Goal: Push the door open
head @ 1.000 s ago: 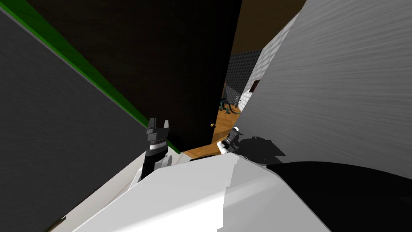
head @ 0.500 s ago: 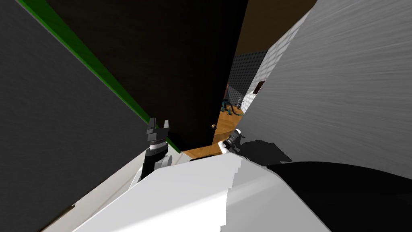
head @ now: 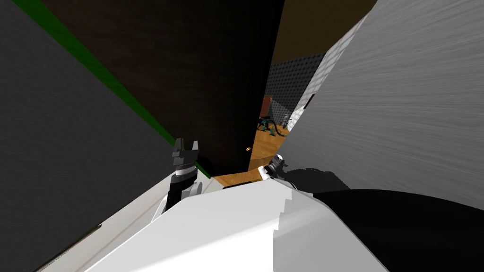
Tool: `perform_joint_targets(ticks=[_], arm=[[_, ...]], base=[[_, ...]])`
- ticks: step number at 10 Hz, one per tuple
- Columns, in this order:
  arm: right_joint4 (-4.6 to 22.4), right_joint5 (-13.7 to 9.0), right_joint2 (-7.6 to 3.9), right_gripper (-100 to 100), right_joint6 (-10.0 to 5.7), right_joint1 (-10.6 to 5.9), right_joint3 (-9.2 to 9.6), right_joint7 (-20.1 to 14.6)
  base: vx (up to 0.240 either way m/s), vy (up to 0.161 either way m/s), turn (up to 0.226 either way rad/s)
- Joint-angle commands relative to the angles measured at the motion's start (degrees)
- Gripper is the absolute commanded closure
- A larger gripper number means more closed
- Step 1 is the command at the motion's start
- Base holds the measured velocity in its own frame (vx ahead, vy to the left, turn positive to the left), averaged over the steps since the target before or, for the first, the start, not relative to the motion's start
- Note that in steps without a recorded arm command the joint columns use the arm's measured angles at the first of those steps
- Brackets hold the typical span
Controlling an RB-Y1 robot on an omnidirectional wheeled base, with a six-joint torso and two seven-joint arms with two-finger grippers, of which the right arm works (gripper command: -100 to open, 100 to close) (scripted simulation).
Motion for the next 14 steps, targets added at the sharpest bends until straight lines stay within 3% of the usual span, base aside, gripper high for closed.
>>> perform_joint_targets(ticks=[1, 2, 3, 4, 5, 10, 11, 14], arm=[[-2.86, -0.27, 0.83, -100, 1.07, 1.51, -0.43, 1.54], [-3.71, -0.27, 0.83, -100, 1.07, 1.51, -0.43, 1.54], [-3.48, -0.82, 1.78, -100, 0.82, 1.60, -1.44, 1.37], [-4.05, -0.57, 1.49, -100, 1.08, 1.83, -0.97, 1.64], [-4.05, -0.57, 1.49, 100, 1.08, 1.83, -0.97, 1.64], [-4.05, -0.57, 1.49, 100, 1.08, 1.83, -0.97, 1.64], [-3.92, -2.60, 0.74, 100, -0.16, 1.97, -2.72, 2.24], [-3.93, -3.07, 0.58, 100, -0.51, 1.96, -3.13, 2.39]], base=[[0.037, -0.147, 0.061], [0.022, -0.068, -0.016], [0.045, -0.130, 0.216], [0.025, -0.082, 0.070], [-0.005, 0.015, -0.061], [-0.004, 0.014, -0.004], [0.016, -0.094, 0.224], [0.021, -0.118, 0.066]])
